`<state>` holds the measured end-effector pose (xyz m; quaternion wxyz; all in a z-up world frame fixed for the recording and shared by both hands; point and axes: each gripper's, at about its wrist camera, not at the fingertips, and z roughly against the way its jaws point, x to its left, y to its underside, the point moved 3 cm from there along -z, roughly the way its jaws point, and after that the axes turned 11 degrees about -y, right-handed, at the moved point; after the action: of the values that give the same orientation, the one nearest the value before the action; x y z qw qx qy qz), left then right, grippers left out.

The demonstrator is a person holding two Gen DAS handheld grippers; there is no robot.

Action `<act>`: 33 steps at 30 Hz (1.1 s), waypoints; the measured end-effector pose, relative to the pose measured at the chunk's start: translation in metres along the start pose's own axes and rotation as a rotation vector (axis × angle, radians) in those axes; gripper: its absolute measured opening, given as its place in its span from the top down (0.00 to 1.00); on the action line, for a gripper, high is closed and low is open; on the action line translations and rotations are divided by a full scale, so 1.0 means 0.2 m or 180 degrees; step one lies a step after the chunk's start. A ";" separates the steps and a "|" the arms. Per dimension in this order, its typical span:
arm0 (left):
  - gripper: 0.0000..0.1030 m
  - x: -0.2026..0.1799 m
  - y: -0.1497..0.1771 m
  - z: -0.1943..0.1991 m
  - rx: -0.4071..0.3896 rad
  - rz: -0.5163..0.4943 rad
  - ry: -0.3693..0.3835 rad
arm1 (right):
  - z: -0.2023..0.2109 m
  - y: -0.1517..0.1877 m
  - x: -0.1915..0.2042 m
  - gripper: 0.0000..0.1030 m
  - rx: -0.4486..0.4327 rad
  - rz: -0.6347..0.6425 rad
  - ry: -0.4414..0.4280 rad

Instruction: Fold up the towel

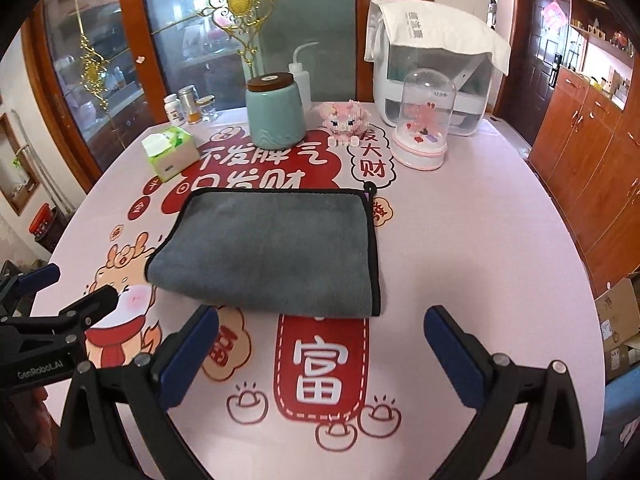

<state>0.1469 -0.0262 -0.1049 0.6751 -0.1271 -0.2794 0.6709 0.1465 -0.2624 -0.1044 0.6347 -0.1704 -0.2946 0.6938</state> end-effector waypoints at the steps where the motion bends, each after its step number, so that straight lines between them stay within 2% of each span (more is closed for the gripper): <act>1: 0.00 0.00 0.01 0.02 -0.0009 0.0003 -0.0002 | 0.01 0.01 0.01 0.00 -0.0010 0.0006 -0.0007; 20: 0.00 0.06 0.19 0.38 -0.0189 0.0072 -0.0003 | 0.31 0.16 0.15 0.00 -0.0182 0.0154 -0.0201; 33: 0.00 0.10 0.27 0.57 -0.0140 0.0075 0.0050 | 0.46 0.22 0.22 0.00 -0.0164 0.0207 -0.0250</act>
<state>0.0389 -0.0261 -0.0369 0.6663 -0.1504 -0.2873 0.6714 0.0498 -0.2384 -0.0552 0.5951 -0.1689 -0.3313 0.7124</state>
